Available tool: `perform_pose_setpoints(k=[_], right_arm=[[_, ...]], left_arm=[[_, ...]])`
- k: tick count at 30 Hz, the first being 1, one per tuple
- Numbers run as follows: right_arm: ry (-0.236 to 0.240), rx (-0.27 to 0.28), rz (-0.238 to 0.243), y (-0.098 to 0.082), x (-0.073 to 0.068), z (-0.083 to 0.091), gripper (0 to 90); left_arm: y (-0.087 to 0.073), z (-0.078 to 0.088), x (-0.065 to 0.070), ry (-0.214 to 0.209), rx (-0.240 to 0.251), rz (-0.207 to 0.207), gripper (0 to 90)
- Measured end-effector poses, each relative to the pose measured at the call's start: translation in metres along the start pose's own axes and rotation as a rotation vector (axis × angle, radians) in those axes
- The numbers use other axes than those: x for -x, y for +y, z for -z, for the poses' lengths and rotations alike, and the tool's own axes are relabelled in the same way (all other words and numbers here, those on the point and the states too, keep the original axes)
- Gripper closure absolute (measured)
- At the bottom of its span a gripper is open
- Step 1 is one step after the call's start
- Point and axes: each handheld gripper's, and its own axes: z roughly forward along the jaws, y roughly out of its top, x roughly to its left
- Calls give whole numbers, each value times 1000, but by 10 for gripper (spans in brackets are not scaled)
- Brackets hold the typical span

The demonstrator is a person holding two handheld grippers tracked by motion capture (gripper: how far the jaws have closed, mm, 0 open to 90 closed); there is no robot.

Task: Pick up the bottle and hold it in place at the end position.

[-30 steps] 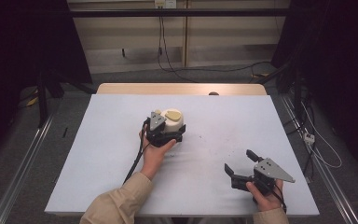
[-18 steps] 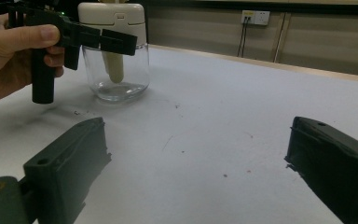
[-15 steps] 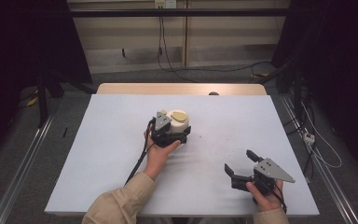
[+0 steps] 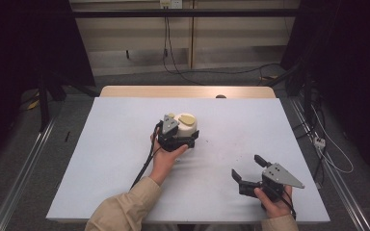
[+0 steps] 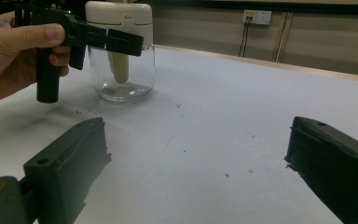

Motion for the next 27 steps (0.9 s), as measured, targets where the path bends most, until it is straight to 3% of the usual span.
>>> perform_pose_setpoints(k=[7, 27], right_arm=[[1, 1, -1, 0, 1, 0, 45], [0, -3, -5, 0, 1, -2, 45]], left_arm=[[-2, -5, 5, -20, -6, 0, 55], [-3, -11, 5, -15, 6, -8, 55]])
